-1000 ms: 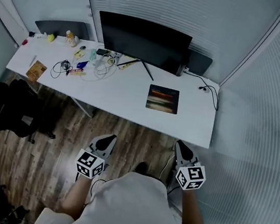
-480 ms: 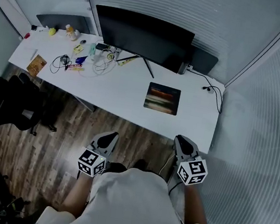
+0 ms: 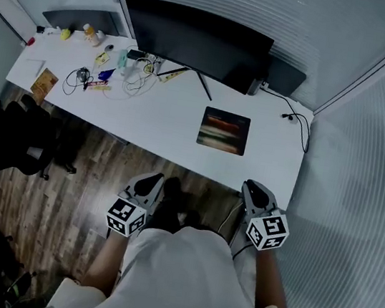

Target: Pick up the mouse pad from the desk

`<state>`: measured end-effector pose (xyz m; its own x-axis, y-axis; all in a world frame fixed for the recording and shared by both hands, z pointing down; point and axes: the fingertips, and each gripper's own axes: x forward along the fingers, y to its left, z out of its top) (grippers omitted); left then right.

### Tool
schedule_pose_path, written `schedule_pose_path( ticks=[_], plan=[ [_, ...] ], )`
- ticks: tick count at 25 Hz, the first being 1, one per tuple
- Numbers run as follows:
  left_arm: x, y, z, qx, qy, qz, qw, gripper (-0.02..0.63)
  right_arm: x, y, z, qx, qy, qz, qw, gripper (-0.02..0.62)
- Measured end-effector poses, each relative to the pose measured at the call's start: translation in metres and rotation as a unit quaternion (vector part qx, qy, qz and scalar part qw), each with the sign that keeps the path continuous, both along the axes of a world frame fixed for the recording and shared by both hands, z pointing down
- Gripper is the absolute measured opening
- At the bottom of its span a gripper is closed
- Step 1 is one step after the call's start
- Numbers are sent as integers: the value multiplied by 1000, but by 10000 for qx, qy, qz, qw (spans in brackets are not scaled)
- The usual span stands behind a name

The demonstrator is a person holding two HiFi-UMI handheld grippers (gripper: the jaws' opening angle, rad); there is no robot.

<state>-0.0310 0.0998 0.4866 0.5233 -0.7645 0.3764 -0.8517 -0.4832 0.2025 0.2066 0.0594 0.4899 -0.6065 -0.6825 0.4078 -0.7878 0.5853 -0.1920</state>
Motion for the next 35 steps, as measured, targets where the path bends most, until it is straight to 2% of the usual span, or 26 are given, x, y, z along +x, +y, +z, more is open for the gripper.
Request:
schedule_pose_path(
  ticks=[5,13,27,35],
  plan=[
    [-8,-31,11,-96,45,137,9998,18,-6,-26,11,-111,149,89,9998,38],
    [-14,-93,28,-318,94,641,9974,18,-16,-77,29,-403,351,475,9974,38],
    [-22,-174,69,-722,79,1476,9864,18,-24,-146,90,-1097,865,858,9865,43],
    [-25,-197,93,-944,135,1928,9766,18,-21,-173,134,-1483,1205,1090,9755,121]
  ],
)
